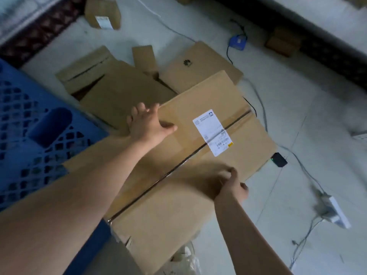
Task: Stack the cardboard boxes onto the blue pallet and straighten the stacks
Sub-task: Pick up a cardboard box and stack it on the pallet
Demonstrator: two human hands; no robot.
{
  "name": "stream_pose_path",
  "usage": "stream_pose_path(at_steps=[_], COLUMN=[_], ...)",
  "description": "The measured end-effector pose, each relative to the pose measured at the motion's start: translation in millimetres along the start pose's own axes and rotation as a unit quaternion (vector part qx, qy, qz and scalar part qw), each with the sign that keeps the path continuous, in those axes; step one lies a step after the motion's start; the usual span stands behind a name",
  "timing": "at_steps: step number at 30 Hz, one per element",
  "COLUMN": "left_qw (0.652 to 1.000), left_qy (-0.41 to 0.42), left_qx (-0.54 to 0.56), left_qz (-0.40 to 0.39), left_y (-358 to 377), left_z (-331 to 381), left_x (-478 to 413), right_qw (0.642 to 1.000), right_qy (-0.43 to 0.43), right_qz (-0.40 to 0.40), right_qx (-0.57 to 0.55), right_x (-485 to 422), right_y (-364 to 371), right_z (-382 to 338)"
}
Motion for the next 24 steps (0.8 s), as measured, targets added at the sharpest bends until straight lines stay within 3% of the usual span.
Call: stream_pose_path(at_steps=[5, 10, 14, 24], left_qw=[0.972, 0.916, 0.867, 0.794], left_qy=[-0.174, -0.329, -0.436, -0.549], left_qx=[0.109, 0.173, 0.189, 0.235], left_qz=[0.115, 0.150, 0.149, 0.109], left_y=[-82.2, -102.8, -110.3, -97.0], left_z=[-118.6, -248.3, -345.2, -526.4], left_x=[72.8, 156.6, 220.2, 323.9], right_qw=[0.985, 0.931, 0.861, 0.734], right_qy=[-0.111, -0.228, -0.293, -0.369], right_qz=[-0.122, -0.241, -0.321, -0.421], right_qx=[0.058, 0.151, 0.264, 0.384], right_x=[91.9, 202.2, 292.1, 423.5], right_y=[50.1, 114.8, 168.1, 238.1], right_z=[-45.7, -32.2, 20.5, 198.3])
Point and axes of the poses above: each hand's wrist, its own x-axis away from the middle knuckle, its own y-axis out of the palm, z = x × y, the point moved 8 cm from there along -x, towards the middle knuckle, and after that the axes turned 2 degrees about -x, right-handed, at the moved point
